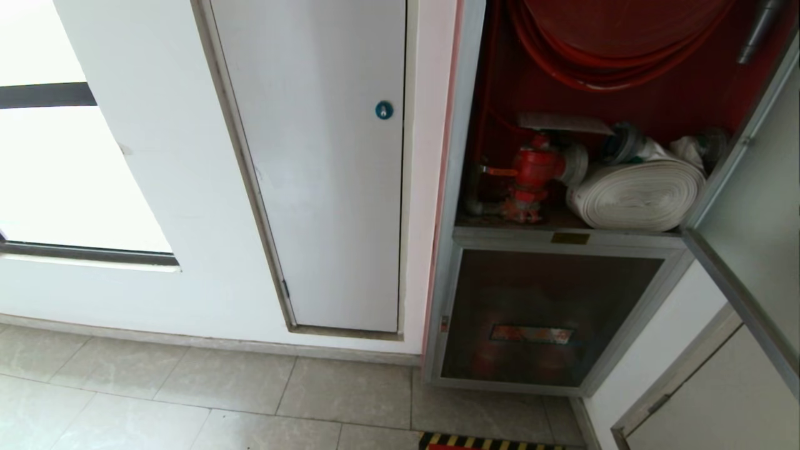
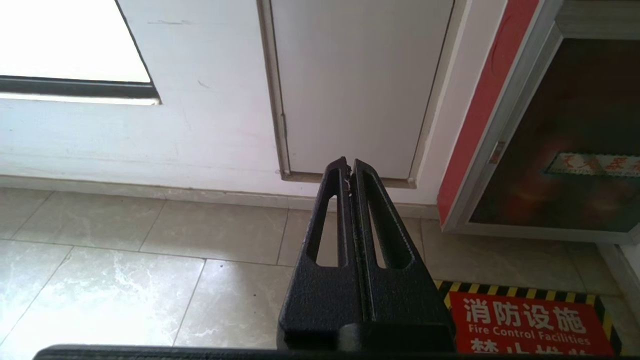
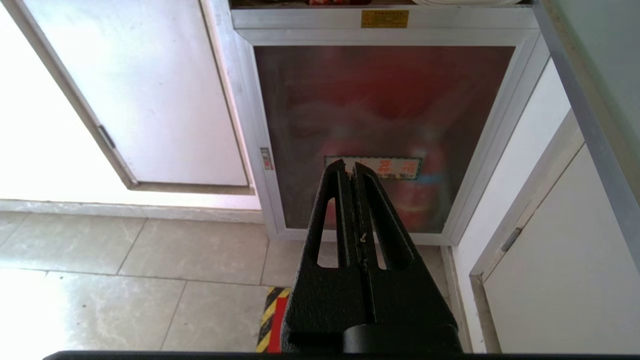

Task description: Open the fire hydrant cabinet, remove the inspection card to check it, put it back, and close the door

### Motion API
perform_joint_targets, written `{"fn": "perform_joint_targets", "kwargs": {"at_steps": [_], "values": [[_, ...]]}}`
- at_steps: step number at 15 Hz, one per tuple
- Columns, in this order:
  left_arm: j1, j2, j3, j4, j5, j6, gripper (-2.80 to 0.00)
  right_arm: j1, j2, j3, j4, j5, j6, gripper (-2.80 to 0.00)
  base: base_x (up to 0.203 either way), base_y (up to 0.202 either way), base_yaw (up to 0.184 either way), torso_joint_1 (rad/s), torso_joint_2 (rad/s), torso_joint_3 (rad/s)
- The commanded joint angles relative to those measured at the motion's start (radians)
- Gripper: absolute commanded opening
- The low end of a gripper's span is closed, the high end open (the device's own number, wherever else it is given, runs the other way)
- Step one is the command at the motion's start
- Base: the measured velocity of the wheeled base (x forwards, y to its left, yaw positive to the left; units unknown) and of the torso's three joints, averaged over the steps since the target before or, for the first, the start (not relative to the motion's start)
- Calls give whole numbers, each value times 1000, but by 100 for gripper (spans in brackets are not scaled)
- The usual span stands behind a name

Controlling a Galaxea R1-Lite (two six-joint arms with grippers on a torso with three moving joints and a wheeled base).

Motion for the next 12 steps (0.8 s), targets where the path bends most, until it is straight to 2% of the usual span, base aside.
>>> {"fn": "perform_joint_targets", "kwargs": {"at_steps": [1,5,10,12], "values": [[0,1,0,-1,0,-1,-280,0,1,0,0,-1,-3,-280,0,0,0,0,0,0],[0,1,0,-1,0,-1,-280,0,1,-20,13,-2,-2,-280,0,0,0,0,0,0],[0,1,0,-1,0,-1,-280,-1,86,-207,52,-13,-2,-280,0,0,0,0,0,0],[0,1,0,-1,0,-1,-280,-4,188,-291,59,-99,-4,-280,0,0,0,0,0,0]]}}
